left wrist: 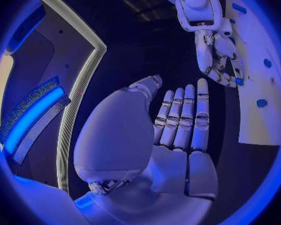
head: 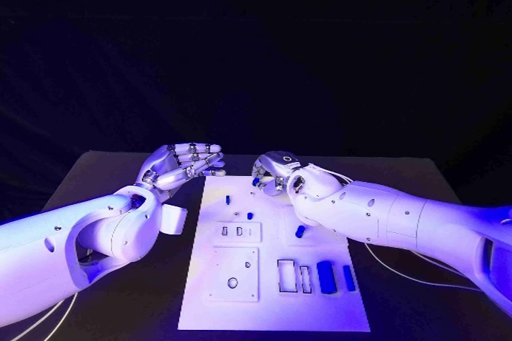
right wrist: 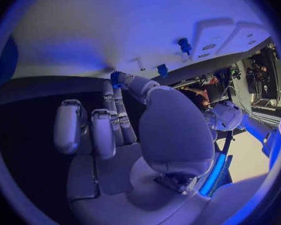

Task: Assemble the parts on the task board

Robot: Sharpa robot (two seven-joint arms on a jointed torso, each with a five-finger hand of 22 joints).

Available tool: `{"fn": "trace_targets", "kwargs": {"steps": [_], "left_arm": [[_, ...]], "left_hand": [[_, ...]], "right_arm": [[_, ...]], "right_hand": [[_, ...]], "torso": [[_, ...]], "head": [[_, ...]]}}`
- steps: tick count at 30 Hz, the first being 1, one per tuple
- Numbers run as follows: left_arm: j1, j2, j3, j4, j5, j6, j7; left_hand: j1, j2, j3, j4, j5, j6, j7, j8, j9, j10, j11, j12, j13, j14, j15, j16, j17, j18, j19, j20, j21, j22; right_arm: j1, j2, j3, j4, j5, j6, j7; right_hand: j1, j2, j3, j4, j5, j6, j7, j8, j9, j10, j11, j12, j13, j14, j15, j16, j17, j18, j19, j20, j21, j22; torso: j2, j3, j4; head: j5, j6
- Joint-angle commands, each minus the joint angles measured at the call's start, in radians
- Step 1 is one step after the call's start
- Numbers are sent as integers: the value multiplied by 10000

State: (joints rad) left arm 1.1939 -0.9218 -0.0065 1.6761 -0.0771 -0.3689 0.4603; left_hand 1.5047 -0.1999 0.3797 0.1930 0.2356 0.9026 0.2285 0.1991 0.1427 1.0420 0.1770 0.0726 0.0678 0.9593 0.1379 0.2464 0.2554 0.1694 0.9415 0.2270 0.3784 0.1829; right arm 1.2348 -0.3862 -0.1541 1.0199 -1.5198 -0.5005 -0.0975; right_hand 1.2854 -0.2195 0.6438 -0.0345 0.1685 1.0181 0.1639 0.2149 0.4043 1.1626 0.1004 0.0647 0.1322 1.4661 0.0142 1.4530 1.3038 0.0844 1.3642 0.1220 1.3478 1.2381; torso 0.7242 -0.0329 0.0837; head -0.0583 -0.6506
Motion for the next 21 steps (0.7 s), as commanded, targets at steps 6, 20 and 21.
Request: {"fn": "trace_targets", "kwargs": {"steps": [6,20,21], "left_arm": [[37,24,10,4,10,204,13],[37,-53,9,-33,30,212,14],[37,-59,8,-42,31,217,15]], "left_hand": [[-76,52,16,-63,-69,-16,4,17,17,57,3,-45,6,-52,-24,-19,16,75,-41,-36,25,14],[-88,51,16,-68,-74,-25,5,13,17,48,6,-53,4,-63,-21,-26,23,72,-56,-36,36,21],[-88,51,16,-68,-74,-25,5,13,17,48,6,-53,4,-63,-21,-26,23,72,-56,-36,36,21]], "right_arm": [[28,-7,-3,-1,15,156,82],[264,-1560,53,1608,376,-139,-8],[303,-1769,64,1806,467,-173,7]], "right_hand": [[-83,-283,-374,11,6,-700,111,-492,-26,-1231,192,28,-393,192,205,-633,-1149,227,-852,153,-1090,-1335],[56,-145,-886,100,157,-723,74,-652,-13,-806,99,567,-452,347,131,-416,-802,114,-413,94,-855,-879],[5,-149,-828,151,186,-750,59,-692,-20,-468,49,712,-405,401,99,-308,-626,55,-234,72,-650,-600]], "torso": [[-4,-4,-9],[-45,9,-122],[-58,6,-153]], "head": [[3,2],[-29,74],[-33,65]]}}
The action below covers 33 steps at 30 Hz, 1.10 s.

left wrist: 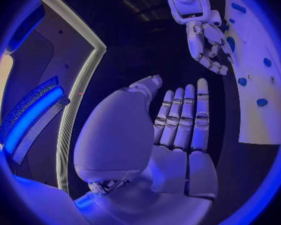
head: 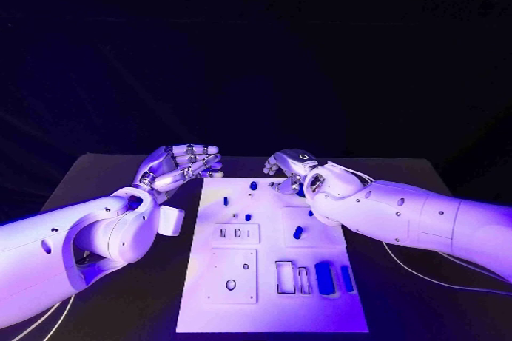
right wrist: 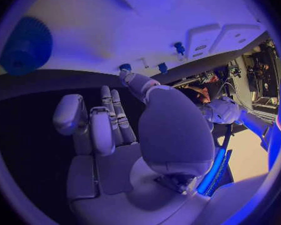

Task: Assemble the parts on the task board

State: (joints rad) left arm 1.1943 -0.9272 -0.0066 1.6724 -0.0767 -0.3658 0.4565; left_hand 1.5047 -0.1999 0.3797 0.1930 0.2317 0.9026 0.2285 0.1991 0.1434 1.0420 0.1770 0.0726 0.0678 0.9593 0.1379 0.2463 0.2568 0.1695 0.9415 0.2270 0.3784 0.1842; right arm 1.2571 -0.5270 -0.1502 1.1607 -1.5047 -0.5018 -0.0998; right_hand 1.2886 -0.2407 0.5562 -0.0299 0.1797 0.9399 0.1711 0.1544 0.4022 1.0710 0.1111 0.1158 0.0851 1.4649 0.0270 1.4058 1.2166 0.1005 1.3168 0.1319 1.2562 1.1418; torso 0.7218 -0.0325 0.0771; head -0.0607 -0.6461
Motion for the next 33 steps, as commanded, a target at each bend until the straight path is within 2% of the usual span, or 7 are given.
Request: {"fn": "trace_targets", "kwargs": {"steps": [1,5,10,15,19,23,33], "left_arm": [[33,-8,9,-16,29,190,54],[31,-5,8,-61,35,203,53],[29,14,6,-114,38,223,48],[27,49,5,-169,39,248,53],[26,70,4,-211,40,268,43],[25,95,4,-244,40,283,36],[23,131,3,-294,42,350,17]], "left_hand": [[-88,51,16,-68,-35,-25,5,13,10,47,6,-53,4,-63,-21,-25,8,71,-56,-35,36,8],[-88,51,16,-68,-35,-25,5,13,10,47,6,-53,4,-63,-21,-25,8,71,-56,-35,36,8],[-88,51,16,-68,-35,-25,5,13,10,47,6,-53,4,-63,-21,-25,8,71,-56,-35,36,8],[-97,52,21,-82,-40,-38,9,10,10,38,9,-60,1,-77,-17,-34,21,68,-79,-35,54,20],[-97,52,21,-82,-40,-38,9,10,10,38,9,-60,1,-77,-17,-34,21,68,-79,-35,54,20],[-97,52,21,-82,-40,-38,9,10,10,38,9,-60,1,-77,-17,-34,21,68,-79,-35,54,20],[-115,56,21,-82,-41,-46,15,7,10,30,15,-64,0,-99,-10,-47,26,64,-97,-32,63,26]], "right_arm": [[117,-569,37,588,413,-174,42],[266,-1335,76,1156,985,21,103],[421,-1915,94,1298,1543,751,146],[467,-2069,97,1092,1657,1467,102],[479,-2056,95,837,1793,2007,-38],[460,-1944,88,601,1840,2377,-143],[353,-1667,67,193,1988,2737,-307]], "right_hand": [[-90,32,133,169,103,-59,-38,-166,-17,821,-125,304,113,456,-81,262,392,-156,389,-68,439,599],[-258,-159,91,306,203,-226,55,-316,-37,1428,-153,416,240,528,-116,452,696,-250,636,-123,745,1020],[-378,-392,-719,529,443,-291,-161,-430,6,2181,-375,656,676,567,-279,625,956,-286,731,-250,886,1253],[318,26,-3042,1045,513,-555,-248,-648,86,2389,-504,1469,1868,564,-389,676,1000,-299,744,-371,879,1362],[1565,335,-4788,2407,548,-551,-227,-649,271,1519,-543,3751,4511,596,-390,768,1130,-338,856,-381,940,1598],[2047,387,-5133,3205,500,-632,-192,-542,387,1289,-484,5647,6487,633,-358,879,1354,-354,927,-358,993,1756],[1914,522,-5262,3193,527,-564,-103,-363,494,2975,-361,11436,11929,802,-252,1258,2278,-444,1159,-248,1279,2221]], "torso": [[-45,2,-112],[-53,7,-151],[-84,23,-218],[-99,46,-219],[-99,66,-201],[-99,55,-191],[-90,64,-155]], "head": [[-15,27],[-43,51],[-20,60],[8,47],[-20,26],[-20,16],[-33,-49]]}}
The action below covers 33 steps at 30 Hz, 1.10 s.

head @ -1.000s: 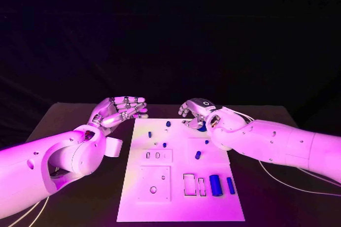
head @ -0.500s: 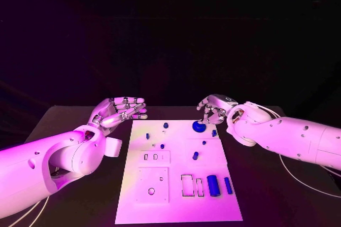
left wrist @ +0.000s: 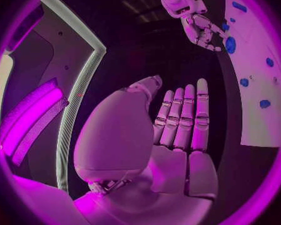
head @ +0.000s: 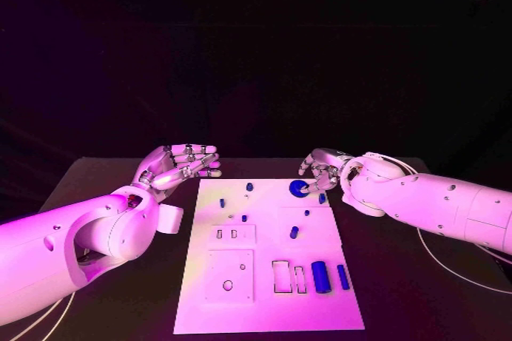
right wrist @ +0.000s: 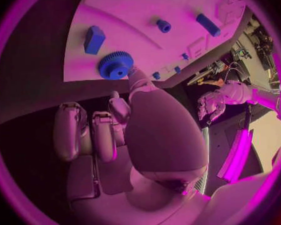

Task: Assemble the parts on the task board

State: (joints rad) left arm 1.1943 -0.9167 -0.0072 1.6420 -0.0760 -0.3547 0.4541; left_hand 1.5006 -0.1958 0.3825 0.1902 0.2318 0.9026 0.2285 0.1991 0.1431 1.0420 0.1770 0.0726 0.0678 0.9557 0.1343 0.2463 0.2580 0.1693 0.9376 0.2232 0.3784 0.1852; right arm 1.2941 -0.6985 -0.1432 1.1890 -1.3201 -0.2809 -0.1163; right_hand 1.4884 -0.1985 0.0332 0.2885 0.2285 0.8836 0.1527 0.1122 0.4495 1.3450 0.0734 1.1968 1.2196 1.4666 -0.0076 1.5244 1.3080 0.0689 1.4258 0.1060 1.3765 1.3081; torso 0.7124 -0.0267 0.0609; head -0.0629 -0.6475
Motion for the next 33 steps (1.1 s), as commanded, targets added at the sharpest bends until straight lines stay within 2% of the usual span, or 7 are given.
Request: {"fn": "trace_targets", "kwargs": {"steps": [1,5,10,17,25,30,33], "left_arm": [[23,26,9,11,35,249,45],[22,25,9,7,37,280,61],[21,27,10,-4,38,281,70],[21,20,10,-12,38,266,75],[21,23,10,-23,38,264,69],[21,17,10,-28,38,266,55],[21,14,10,-28,38,268,45]], "left_hand": [[-74,15,-8,-53,-42,-46,15,7,14,30,15,-64,0,-63,25,-47,15,65,-58,6,64,16],[-80,24,-4,-53,-41,-48,17,7,15,27,17,-65,0,-72,28,-52,18,64,-66,7,69,19],[-80,24,-4,-53,-41,-48,17,7,15,27,17,-65,0,-72,28,-52,18,64,-66,7,69,19],[-80,32,2,-56,-39,-52,19,6,15,22,18,-68,-1,-78,30,-56,21,64,-72,7,74,23],[-78,43,11,-64,-37,-57,21,4,15,16,21,-70,-2,-85,31,-61,27,63,-82,7,84,29],[-78,43,11,-64,-37,-57,21,4,15,16,21,-70,-2,-85,31,-61,27,63,-82,7,84,29],[-78,46,14,-67,-37,-59,21,4,15,15,21,-70,-2,-87,32,-62,29,63,-85,7,88,31]], "right_arm": [[-22,62,-3,-117,140,526,-144],[-62,144,-8,-255,148,512,-138],[-152,241,-14,-365,150,459,-107],[-234,353,-16,-526,152,434,-30],[-261,466,-18,-733,168,524,35],[-264,490,-19,-775,186,623,90],[-265,497,-20,-767,124,623,104]], "right_hand": [[-84,136,-4,6,37,17,84,74,26,339,20,867,806,796,99,92,1422,-139,99,17,116,610],[-101,217,78,6,44,66,83,106,35,488,24,1207,1123,813,106,124,1507,-156,145,25,177,692],[-135,306,202,1,132,207,63,180,54,645,9,1537,1429,821,100,145,1556,-169,179,24,223,760],[-183,483,401,0,168,346,40,227,53,759,-10,1757,1639,824,84,154,1576,-173,188,13,237,794],[-272,675,660,4,170,457,20,231,23,867,-28,1945,1817,831,70,168,1613,-180,206,0,262,840],[-332,836,991,-11,172,555,7,211,-31,967,-43,2104,1970,835,57,177,1635,-185,217,-11,278,875],[-295,819,1397,-45,-34,666,-15,185,-95,1051,-62,2235,2096,839,42,185,1656,-191,232,-25,296,916]], "torso": [[0,0,2],[3,-18,-2],[5,6,5],[0,-9,6],[-1,0,1],[0,-5,-6],[0,1,-6]], "head": [[-9,-39],[-21,-53],[9,-101],[24,-124],[34,-140],[38,-152],[40,-153]]}}
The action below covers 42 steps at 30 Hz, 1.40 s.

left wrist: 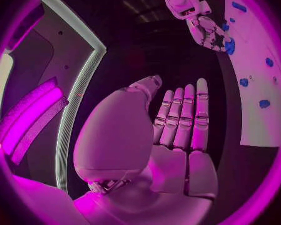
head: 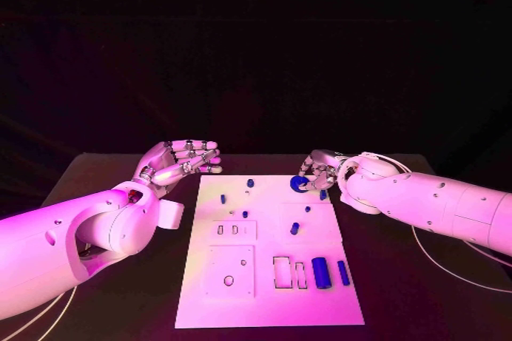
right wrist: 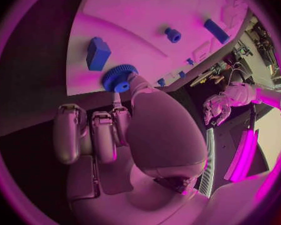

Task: Assemble the parts on the task board

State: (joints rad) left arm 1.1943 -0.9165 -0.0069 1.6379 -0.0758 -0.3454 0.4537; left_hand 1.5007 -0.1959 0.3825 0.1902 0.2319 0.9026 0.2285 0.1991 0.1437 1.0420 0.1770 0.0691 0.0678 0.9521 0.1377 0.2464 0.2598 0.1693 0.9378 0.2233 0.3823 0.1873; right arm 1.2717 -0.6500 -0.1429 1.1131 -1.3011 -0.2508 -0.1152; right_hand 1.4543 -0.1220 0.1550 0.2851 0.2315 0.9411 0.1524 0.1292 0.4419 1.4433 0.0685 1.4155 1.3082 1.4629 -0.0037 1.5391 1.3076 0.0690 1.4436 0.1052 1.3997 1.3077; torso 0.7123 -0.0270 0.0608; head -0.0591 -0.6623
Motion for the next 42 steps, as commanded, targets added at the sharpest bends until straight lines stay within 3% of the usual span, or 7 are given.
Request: {"fn": "trace_targets", "kwargs": {"steps": [1,9,13,19,23,29,42], "left_arm": [[22,12,8,14,37,177,46],[22,9,8,11,37,187,38],[22,14,8,-1,37,191,37],[21,36,7,-21,37,195,29],[21,51,7,-25,37,199,21],[22,78,7,-30,37,196,15],[23,156,8,-30,37,184,21]], "left_hand": [[-78,49,17,-70,-37,-59,22,5,9,14,21,-35,-2,-52,-2,-63,13,63,-89,6,52,12],[-73,54,23,-77,-36,-61,21,5,10,12,21,-35,-2,-53,-2,-64,15,63,-92,5,57,15],[-73,54,23,-77,-36,-61,21,5,10,12,21,-35,-2,-53,-2,-64,15,63,-92,5,57,15],[-64,67,37,-92,-35,-61,21,6,11,10,21,-35,-2,-56,-3,-67,24,64,-101,4,72,24],[-62,69,39,-95,-35,-62,21,6,12,10,21,-35,-2,-56,-3,-67,25,64,-103,4,74,26],[-62,69,39,-95,-35,-62,21,6,12,10,21,-35,-2,-56,-3,-67,25,64,-103,4,74,26],[-70,86,50,-99,-36,-60,21,9,14,12,22,-33,-1,-61,-1,-71,34,62,-113,5,90,36]], "right_arm": [[-40,14,-23,3,-125,296,91],[-53,-30,-27,344,-1048,-734,-37],[-54,-92,-25,798,-1588,-1589,-219],[2,-72,-16,1628,-2241,-2484,-690],[25,75,-14,2038,-2467,-2640,-883],[26,518,-19,2244,-2642,-2623,-1023],[-445,1524,-86,1588,-2703,-2363,-1034]], "right_hand": [[83,14,303,-33,-73,132,-22,14,-35,79,-21,67,1231,878,-4,42,1673,-194,59,-23,70,933],[220,-304,1196,-178,-90,507,-120,78,-110,321,-110,363,1512,902,-79,78,1786,-244,190,-88,238,1144],[80,-551,1872,-233,127,644,-152,81,-162,449,-142,506,1654,920,-110,103,1865,-281,284,-122,357,1289],[-107,-764,2301,-324,249,732,-172,98,-174,519,-161,582,1730,931,-127,119,1916,-308,356,-139,447,1395],[-167,-807,2368,-336,244,747,-174,102,-175,529,-163,591,1739,935,-129,124,1933,-315,373,-142,469,1421],[-281,-868,2497,-362,143,758,-177,102,-178,539,-165,598,1749,940,-131,132,1955,-324,395,-146,496,1454],[-373,-911,2589,-387,65,731,-167,82,-187,557,-158,616,1768,942,-128,135,1964,-326,401,-146,501,1465]], "torso": [[-1,2,-7],[-3,5,-6],[-12,14,-7],[-14,0,-3],[4,-7,22],[-5,-18,8],[6,-15,73]], "head": [[3,-4],[7,0],[39,8],[52,8],[60,2],[104,-21],[126,-53]]}}
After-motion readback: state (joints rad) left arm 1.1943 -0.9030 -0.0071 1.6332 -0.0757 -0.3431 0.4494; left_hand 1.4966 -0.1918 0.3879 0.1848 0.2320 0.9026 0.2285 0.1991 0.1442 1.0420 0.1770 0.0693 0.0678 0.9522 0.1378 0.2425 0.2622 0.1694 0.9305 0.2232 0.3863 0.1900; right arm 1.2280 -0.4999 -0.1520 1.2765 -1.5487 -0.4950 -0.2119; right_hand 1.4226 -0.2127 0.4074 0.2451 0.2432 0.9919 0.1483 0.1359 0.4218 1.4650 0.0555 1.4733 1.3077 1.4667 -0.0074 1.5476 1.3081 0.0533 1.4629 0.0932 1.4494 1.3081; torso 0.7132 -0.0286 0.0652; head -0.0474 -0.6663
